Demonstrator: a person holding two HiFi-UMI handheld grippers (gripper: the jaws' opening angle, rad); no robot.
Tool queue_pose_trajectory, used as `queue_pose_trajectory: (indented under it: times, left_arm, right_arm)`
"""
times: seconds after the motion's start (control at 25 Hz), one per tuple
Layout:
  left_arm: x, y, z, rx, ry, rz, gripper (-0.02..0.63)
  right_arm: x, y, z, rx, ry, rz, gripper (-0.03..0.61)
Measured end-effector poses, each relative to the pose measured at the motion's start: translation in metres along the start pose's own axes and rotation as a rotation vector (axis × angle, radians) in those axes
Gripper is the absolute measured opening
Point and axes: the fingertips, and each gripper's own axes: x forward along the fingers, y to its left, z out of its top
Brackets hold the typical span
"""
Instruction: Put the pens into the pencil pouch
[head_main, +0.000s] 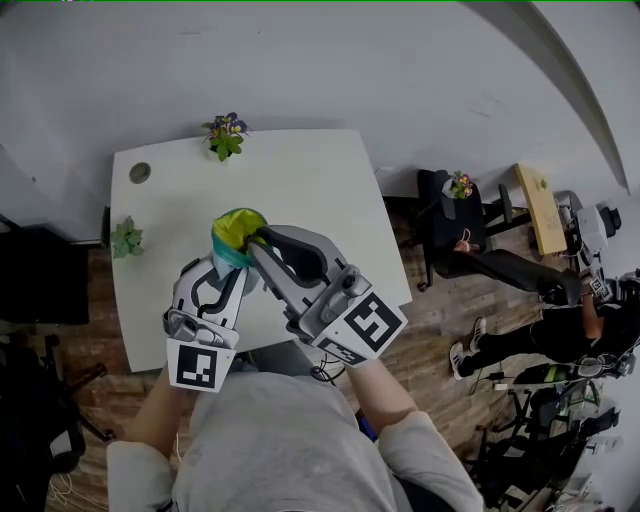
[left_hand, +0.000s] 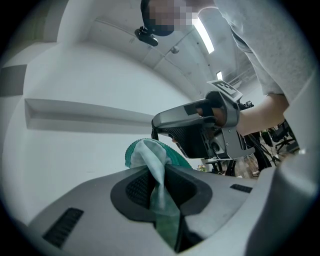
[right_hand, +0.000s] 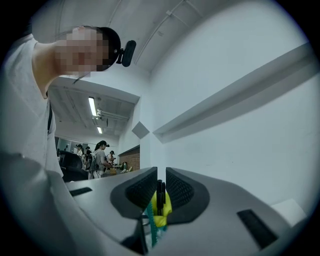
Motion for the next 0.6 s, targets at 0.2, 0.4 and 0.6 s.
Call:
queue_pose_trajectory:
  times: [0.2, 0.4, 0.6]
  left_arm:
    - [-0.006, -0.004, 0.006, 0.011, -0.008, -0.005, 0.075]
    - [-0.016, -0.007, 0.008, 0.017, -0.006, -0.006, 0.075]
    - [-0.023, -0.001, 0.009, 0.018, 0.001, 0.016, 0.075]
  right_arm:
    - [-0.003, 0.008, -0.005, -0.009, 0.027, -0.006, 0.058]
    - [-0.011, 0.017, -0.005, -0.006, 0.017, -0.041, 0.059]
    - [-0.029, 0.008, -0.003, -0.028, 0.011, -0.146, 0.059]
